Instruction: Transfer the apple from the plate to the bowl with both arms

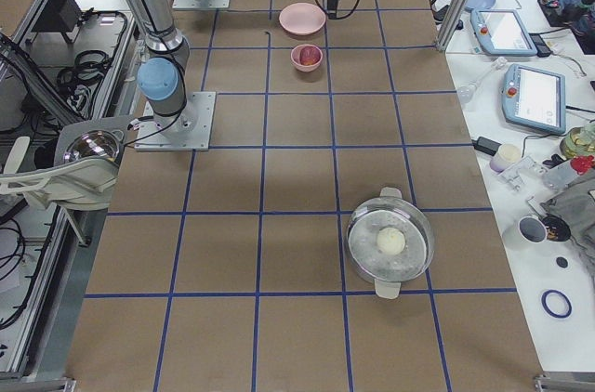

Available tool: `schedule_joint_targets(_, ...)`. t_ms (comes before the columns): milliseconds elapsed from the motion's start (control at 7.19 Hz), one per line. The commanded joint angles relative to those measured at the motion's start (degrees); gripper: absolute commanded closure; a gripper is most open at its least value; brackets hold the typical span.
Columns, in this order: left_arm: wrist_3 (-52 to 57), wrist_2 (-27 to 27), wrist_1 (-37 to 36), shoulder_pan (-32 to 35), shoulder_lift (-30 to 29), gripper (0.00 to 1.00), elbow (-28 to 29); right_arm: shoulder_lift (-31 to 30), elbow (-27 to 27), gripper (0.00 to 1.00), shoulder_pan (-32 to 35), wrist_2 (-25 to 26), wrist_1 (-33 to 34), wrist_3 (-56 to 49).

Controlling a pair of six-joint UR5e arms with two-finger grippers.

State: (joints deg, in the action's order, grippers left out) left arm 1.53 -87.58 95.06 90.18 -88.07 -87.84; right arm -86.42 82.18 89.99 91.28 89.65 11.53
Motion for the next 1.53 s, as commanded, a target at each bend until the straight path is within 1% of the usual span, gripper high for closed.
schedule_joint_targets(0,2.7,-1.5,0.4,-0.6,0.1,0.01,-0.1,0.1,0.0,0.0,0.0,-0.2,0.3,0.0)
schedule_joint_targets(278,2.9,-2.0,0.4,-0.5,0.1,0.02,-0.1,0.0,0.0,0.0,0.0,0.3,0.1,0.0)
schedule_joint_targets(417,3.7,-3.6,0.3,-0.4,-0.1,0.02,0.1,0.0,0.0,0.0,0.0,0.3,0.1,0.0)
schedule_joint_targets(557,3.9,-3.8,0.3,-0.2,-0.1,0.02,0.0,0.0,0.0,0.0,0.0,0.3,0.1,0.0)
schedule_joint_targets(1391,4.0,-3.0,-2.0,-0.1,-0.8,0.05,-0.1,0.0,-0.1,0.0,-0.1,0.6,0.0,-0.1)
